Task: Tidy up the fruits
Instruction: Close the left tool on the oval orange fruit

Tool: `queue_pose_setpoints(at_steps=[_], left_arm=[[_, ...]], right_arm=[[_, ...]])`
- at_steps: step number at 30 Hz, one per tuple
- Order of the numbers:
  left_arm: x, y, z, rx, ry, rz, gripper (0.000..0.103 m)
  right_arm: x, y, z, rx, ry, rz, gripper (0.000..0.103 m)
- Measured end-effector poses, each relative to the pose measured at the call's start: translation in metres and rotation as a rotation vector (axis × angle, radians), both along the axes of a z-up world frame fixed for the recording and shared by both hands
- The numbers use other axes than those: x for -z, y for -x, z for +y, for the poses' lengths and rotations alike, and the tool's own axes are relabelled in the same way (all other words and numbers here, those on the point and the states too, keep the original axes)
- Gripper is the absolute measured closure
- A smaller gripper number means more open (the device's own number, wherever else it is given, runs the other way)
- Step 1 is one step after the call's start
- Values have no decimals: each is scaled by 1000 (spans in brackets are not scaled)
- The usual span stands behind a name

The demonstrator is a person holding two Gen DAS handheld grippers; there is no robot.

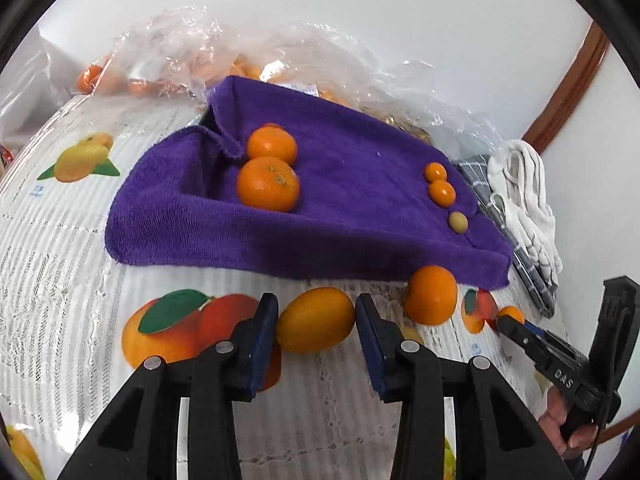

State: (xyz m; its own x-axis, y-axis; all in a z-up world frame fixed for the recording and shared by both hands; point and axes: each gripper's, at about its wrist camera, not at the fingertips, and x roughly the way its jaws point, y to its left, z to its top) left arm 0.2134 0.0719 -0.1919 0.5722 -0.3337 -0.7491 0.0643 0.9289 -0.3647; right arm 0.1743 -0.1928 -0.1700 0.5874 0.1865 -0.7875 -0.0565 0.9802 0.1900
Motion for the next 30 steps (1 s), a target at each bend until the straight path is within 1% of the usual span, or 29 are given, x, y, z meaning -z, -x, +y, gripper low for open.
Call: queue_pose_setpoints(at_steps=[3,8,11,12,14,18,24,30], left_arm=[[0,3,-4,28,-31,10,61],[-1,7,-11,44,-89,-13,60],[-1,11,-17,61,-128,-25,60],[-1,12,-20,64,-147,-30,63],[-2,13,-22,69,-166,-39,64],[-5,14,-20,50,-161,-55,64],[-18,19,-13,-3,-146,-137,64],[-27,23,-7,-44,-135,-197,64]], right_arm=[[0,0,0,-1,1,1,71],[1,-1,0,-1,-4,6,71],[1,-2,0,-1,-6,7,71],[1,-2,0,-1,-8,8,71],[1,-2,0,0,-10,9,71],[1,-3,0,-3,-10,10,71],[1,-3,0,-16,-13,6,71],[0,-1,-1,-16,-22,-6,71]])
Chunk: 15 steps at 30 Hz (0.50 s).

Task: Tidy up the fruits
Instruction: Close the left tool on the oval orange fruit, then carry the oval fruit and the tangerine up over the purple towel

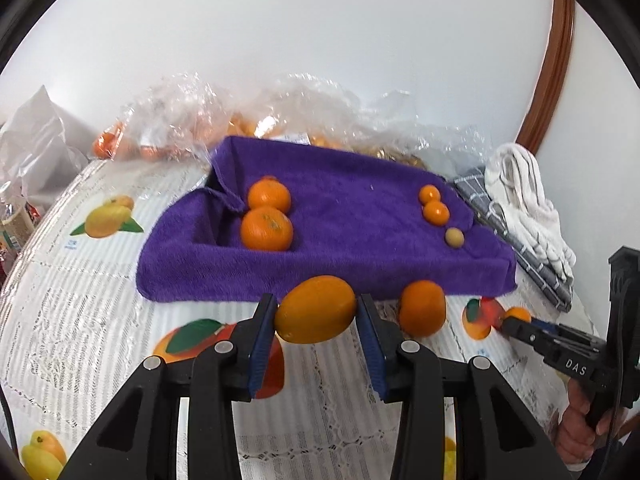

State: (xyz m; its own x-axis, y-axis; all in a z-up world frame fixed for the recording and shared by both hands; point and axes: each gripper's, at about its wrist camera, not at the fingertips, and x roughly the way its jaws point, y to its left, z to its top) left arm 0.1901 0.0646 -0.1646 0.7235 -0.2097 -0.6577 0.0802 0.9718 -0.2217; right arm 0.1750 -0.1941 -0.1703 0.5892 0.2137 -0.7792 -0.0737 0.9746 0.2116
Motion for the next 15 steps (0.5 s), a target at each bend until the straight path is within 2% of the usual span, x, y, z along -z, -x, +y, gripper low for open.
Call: queue_pose_setpoints(at_steps=[8,15], left_arm=[[-4,1,12,-53,48,-29,64],[-3,0,13,-64,55,-31,64]], right_arm=[[-2,4,-2,12,-13,-16,71],[-3,4,-3,10,-21,-23,71]])
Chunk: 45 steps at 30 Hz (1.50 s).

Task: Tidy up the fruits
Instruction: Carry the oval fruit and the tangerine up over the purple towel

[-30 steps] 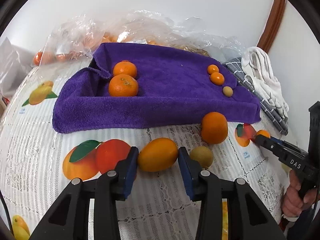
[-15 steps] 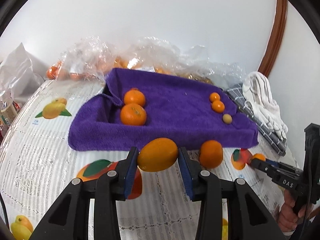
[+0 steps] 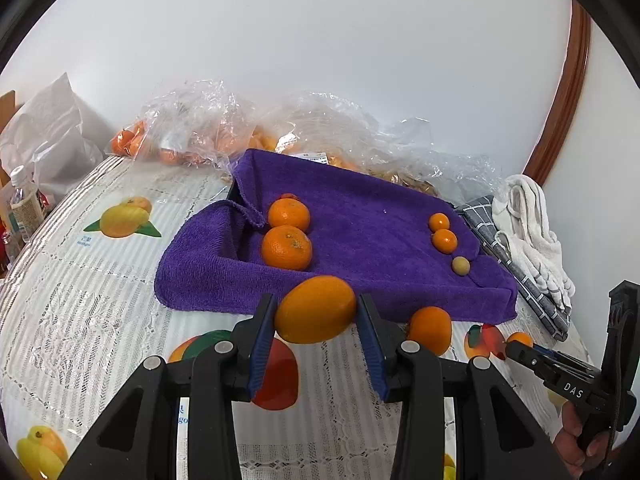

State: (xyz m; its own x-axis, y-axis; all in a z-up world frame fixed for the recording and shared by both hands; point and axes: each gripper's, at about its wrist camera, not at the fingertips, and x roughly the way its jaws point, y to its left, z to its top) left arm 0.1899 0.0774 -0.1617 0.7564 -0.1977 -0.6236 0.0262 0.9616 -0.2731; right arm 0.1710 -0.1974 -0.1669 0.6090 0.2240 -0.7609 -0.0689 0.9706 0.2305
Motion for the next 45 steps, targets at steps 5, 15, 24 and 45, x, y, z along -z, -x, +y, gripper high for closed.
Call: queue_pose_setpoints(at_steps=[5,15,24,45], left_arm=[[0,0,-2,2,-8,0,64],[-1,1,-3,2,-3,-4,64],[-8,3,3,-16,10,-19,64],[-61,-27,20,-37,-3,6,64]], right_arm=[[0,0,0,0,-3,0,71],[0,1,0,5,-2,-3,71],[-4,3,-4,18,-11,-18,71],[-73,-51,0,-10,95,-125,71]])
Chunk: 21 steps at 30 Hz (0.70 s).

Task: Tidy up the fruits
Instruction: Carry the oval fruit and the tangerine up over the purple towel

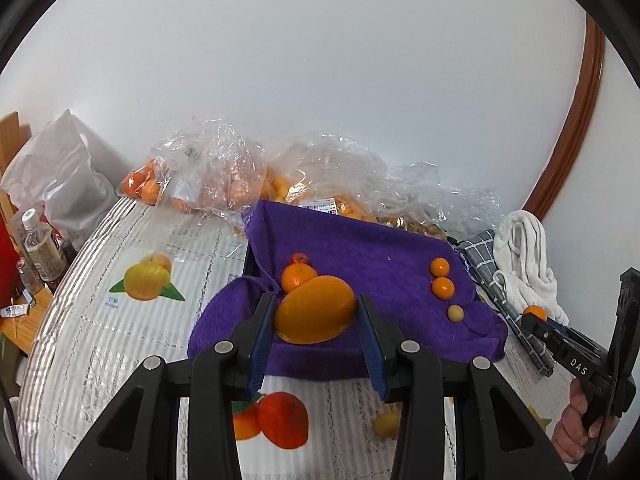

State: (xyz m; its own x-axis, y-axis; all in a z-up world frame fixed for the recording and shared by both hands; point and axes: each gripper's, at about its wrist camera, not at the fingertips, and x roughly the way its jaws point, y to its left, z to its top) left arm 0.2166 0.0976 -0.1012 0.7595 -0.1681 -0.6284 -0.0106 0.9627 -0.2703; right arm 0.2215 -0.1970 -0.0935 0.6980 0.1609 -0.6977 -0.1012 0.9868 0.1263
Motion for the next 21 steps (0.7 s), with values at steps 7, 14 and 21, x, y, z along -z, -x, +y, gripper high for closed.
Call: queue_pose_setpoints(at_steps=[7,14,21], left_arm=[[8,-25,-9,24,13,47,64],[24,-52,-25,48,6,103,64],[47,-70,-47,71,-40,185,64]], right_arm=[[21,-31,2,-4,14,50,71],[51,-55,10,-23,46,120,71],[69,-66,20,-45,80,181,71]])
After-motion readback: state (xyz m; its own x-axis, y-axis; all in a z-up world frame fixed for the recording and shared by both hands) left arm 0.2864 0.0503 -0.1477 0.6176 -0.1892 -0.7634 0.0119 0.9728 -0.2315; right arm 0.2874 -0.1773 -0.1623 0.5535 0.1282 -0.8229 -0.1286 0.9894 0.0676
